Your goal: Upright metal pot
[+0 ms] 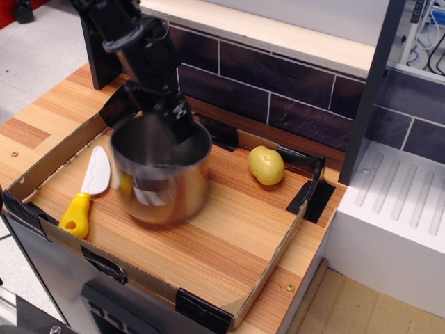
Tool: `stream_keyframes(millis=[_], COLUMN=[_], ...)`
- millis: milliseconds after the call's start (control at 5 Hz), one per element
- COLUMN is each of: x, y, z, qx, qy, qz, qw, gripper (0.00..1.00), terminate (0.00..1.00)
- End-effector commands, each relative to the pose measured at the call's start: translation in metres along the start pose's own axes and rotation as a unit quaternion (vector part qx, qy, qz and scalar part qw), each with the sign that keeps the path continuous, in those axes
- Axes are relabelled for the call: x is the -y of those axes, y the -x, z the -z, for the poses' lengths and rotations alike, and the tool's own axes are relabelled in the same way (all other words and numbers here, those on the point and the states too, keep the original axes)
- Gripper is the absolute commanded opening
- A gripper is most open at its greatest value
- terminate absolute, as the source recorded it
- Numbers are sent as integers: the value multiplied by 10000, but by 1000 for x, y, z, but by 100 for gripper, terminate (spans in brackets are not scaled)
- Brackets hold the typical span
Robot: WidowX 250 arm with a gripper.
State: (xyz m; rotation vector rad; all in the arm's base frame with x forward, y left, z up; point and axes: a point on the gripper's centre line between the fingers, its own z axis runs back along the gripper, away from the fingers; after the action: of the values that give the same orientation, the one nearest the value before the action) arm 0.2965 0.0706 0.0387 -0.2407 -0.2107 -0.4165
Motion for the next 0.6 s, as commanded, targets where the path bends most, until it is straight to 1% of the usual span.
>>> stream_keyframes(millis=[0,200,400], x=[-2,7,22], y=[-8,-15,-29], z=[-54,-75,-109], qx=[553,561,439], qy=[-1697,-1839,-2082], qz=[72,1,-309], qw=[9839,9813,9766], gripper=[100,100,100], terminate=[0,0,0])
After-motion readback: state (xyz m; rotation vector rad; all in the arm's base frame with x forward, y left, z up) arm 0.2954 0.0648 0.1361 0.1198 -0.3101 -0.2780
